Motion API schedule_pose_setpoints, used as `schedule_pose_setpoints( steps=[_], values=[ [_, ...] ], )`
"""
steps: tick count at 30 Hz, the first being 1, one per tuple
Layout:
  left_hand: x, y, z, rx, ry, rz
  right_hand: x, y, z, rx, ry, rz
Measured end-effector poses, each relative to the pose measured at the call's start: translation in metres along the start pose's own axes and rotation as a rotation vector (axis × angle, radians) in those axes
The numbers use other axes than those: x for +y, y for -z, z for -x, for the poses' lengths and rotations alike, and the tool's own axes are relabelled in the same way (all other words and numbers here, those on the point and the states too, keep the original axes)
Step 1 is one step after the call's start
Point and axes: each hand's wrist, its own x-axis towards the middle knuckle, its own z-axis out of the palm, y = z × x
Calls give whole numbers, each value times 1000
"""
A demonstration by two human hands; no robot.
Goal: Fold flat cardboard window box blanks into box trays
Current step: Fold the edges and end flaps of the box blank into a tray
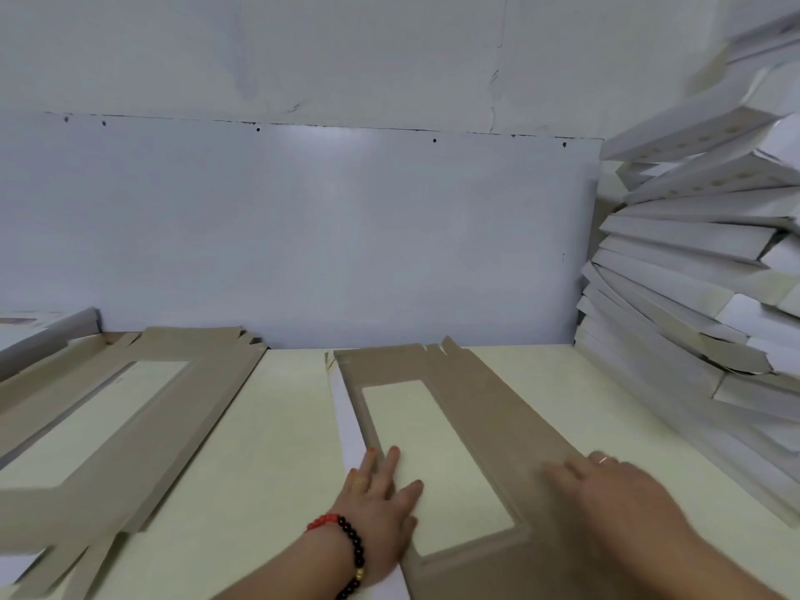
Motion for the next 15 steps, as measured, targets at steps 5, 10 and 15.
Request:
schedule_pose_setpoints(
  steps=[5, 10, 15],
  values=[
    [-40, 6, -3, -50, -120, -69, 55, 3, 0, 192, 61, 260],
    [-53, 21, -11, -139, -196, -140, 22, 11, 3, 111, 369, 317],
    [-58, 46, -10, -218, -73, -317, 3, 11, 3, 56, 516, 207]
  ],
)
